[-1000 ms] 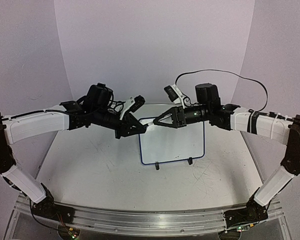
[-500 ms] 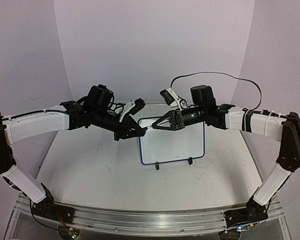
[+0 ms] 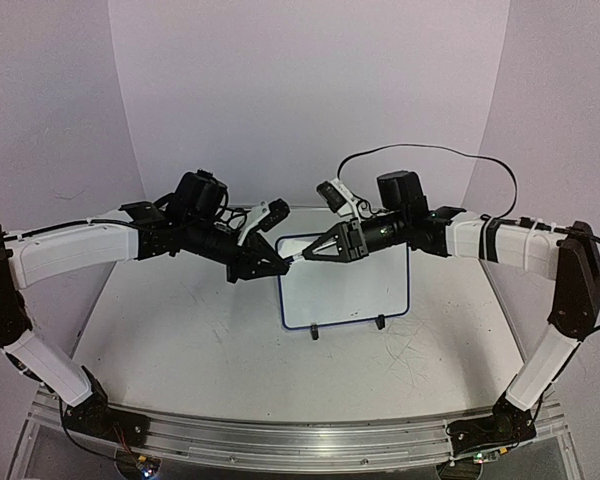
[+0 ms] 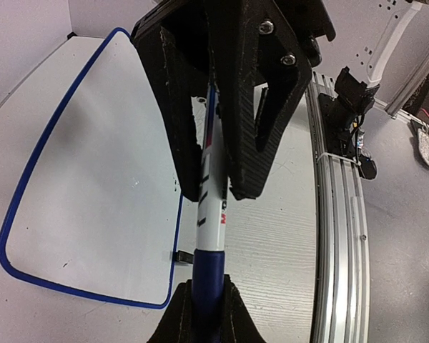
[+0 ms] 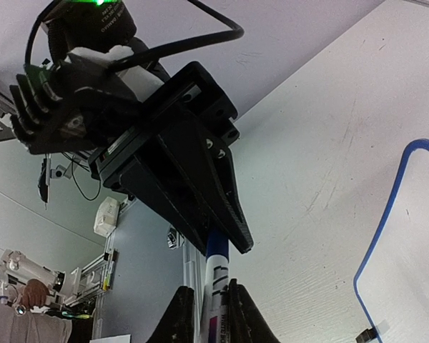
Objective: Write a sentence on the whiteboard
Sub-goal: Open the pen cap from the whiteboard marker.
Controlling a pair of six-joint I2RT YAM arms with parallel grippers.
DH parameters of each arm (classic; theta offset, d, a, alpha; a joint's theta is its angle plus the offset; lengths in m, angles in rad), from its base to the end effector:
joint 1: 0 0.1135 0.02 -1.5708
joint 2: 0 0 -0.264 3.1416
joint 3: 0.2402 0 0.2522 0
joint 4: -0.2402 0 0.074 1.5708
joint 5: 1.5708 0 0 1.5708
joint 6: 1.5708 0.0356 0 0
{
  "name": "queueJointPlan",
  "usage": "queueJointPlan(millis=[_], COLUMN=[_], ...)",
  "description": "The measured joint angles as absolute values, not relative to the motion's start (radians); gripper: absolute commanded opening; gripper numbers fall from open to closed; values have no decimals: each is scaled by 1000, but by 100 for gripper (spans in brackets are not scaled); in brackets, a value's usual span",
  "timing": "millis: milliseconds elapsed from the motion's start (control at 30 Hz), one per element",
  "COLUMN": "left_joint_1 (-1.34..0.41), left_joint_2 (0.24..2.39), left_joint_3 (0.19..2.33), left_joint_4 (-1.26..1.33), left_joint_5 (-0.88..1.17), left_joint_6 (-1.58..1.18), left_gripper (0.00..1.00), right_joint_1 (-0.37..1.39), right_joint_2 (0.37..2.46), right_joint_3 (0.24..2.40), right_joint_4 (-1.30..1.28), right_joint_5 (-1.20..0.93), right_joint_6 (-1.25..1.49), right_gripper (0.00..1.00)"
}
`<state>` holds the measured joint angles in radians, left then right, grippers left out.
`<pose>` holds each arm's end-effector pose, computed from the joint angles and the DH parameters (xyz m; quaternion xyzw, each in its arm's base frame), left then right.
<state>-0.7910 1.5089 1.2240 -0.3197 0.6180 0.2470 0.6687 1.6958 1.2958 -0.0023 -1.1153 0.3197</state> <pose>0.2247 -0.2565 0.3072 0.5411 0.6625 -0.3783 0.3539 0.2818 0.2634 0.3002 -0.4103 0.6463 0.6106 0.2026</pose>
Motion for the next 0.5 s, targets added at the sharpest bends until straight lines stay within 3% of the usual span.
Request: queueJointPlan(millis=[100, 500], left_joint_1=[-791, -794], left_joint_2=[1509, 1508], left_joint_3=[1224, 1222], left_joint_4=[-325, -318], left_joint_5=[619, 596], left_joint_6=[247, 246], left_gripper=[0, 0], right_joint_1=[667, 654], right_joint_2=[1700, 1680], right_joint_3=[1296, 1268], right_joint_4=[-5, 5], right_joint_5=[-1115, -1079], right_joint_6=[323, 350], right_gripper=[0, 0])
